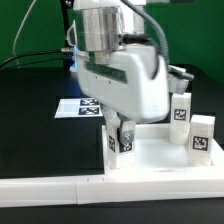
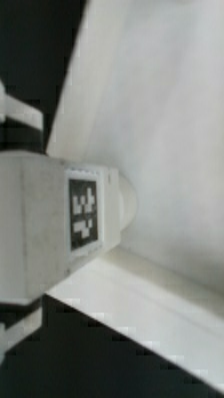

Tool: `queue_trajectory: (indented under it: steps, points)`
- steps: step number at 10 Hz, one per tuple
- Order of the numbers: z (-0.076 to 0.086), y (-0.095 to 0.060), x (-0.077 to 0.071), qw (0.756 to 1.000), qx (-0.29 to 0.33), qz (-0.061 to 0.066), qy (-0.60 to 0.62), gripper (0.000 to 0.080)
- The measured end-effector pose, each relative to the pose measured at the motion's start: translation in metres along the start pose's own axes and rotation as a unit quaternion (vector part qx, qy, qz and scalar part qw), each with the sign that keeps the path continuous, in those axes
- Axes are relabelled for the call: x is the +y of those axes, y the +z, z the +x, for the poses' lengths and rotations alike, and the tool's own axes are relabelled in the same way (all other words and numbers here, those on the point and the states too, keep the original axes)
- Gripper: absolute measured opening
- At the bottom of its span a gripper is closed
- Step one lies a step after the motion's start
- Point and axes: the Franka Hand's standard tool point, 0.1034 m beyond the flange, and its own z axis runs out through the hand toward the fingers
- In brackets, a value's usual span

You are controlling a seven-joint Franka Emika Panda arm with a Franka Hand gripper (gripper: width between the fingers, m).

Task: Assemble square table

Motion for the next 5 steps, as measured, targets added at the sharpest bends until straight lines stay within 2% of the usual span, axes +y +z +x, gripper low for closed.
queue_trajectory:
  steps: [1, 5]
  points:
    - [0.0011, 0.0005, 0.0006, 0.998, -0.006, 0.004, 0.062, 0.0285]
    - [0.0016, -0.0001, 0.0005, 0.984, -0.009, 0.003, 0.179, 0.0285]
